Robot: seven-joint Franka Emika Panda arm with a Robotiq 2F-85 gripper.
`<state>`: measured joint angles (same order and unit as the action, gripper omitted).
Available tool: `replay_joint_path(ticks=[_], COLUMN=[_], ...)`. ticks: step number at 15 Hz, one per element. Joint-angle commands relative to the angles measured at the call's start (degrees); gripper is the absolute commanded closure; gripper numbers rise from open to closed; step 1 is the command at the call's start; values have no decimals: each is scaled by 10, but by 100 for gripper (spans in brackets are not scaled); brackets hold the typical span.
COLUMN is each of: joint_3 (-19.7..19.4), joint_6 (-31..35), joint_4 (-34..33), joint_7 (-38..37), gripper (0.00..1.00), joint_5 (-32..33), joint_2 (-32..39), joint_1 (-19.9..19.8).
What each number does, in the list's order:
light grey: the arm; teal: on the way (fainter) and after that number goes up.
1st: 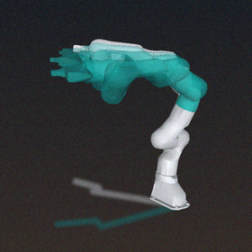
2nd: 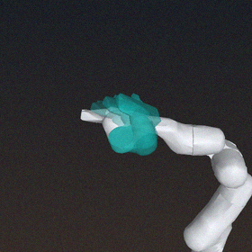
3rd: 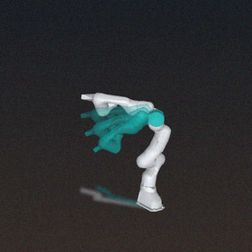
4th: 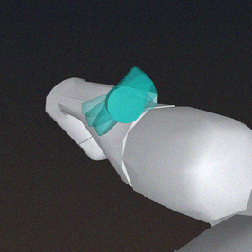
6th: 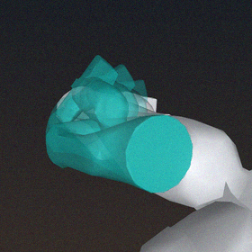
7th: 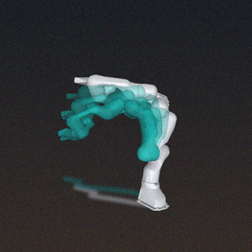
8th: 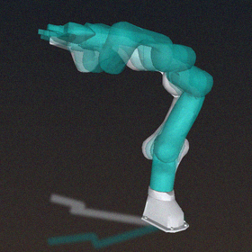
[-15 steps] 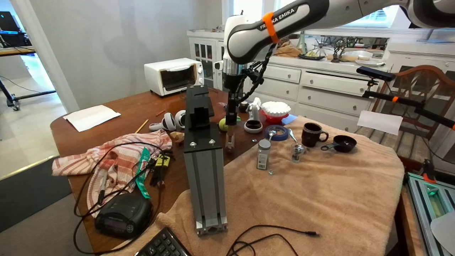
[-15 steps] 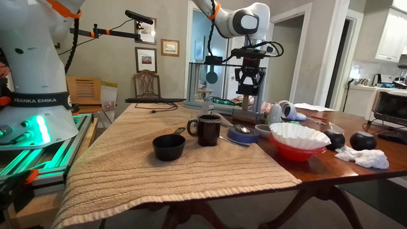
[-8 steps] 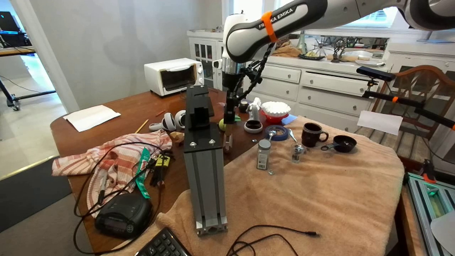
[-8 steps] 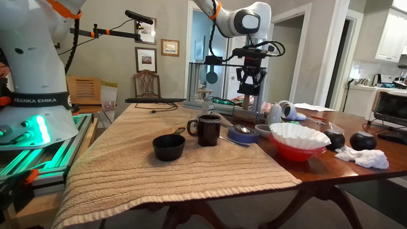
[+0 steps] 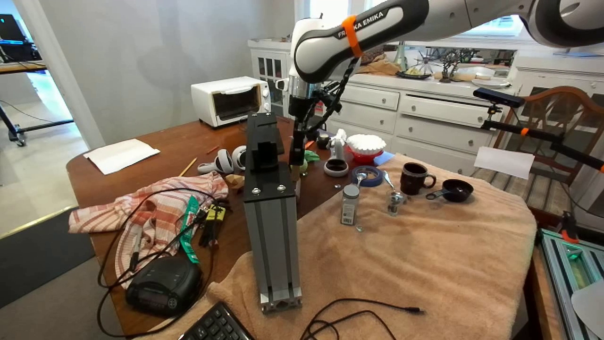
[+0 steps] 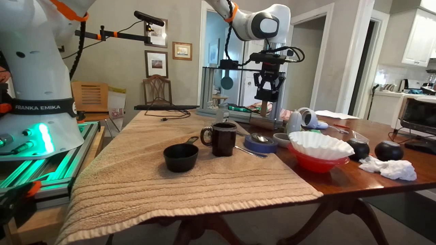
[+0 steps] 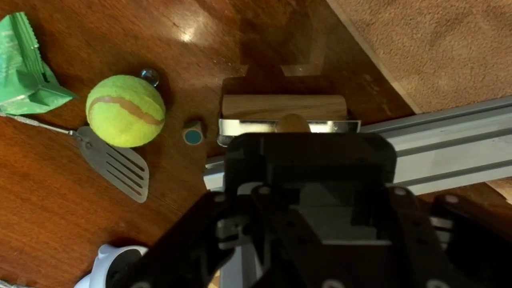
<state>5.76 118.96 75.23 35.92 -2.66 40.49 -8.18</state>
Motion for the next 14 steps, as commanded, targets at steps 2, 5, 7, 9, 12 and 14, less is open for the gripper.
replay_joint_path(ticks=[2,5,7,9,12,14], joint_3=[-18,-36,-43,-47,-51,-50], joint_6=[-30,-58,-85,-112,-149,-149], joint_4=[-21,-15,-14,-12,-11,-16], joint_7=[-6,-7,1,5,9,4], gripper=[78,78,78,78,78,78], joint_5=[32,74,97,116,139,138], joint_2=[21,18,18,18,19,21], joint_1=[14,22,25,27,28,26])
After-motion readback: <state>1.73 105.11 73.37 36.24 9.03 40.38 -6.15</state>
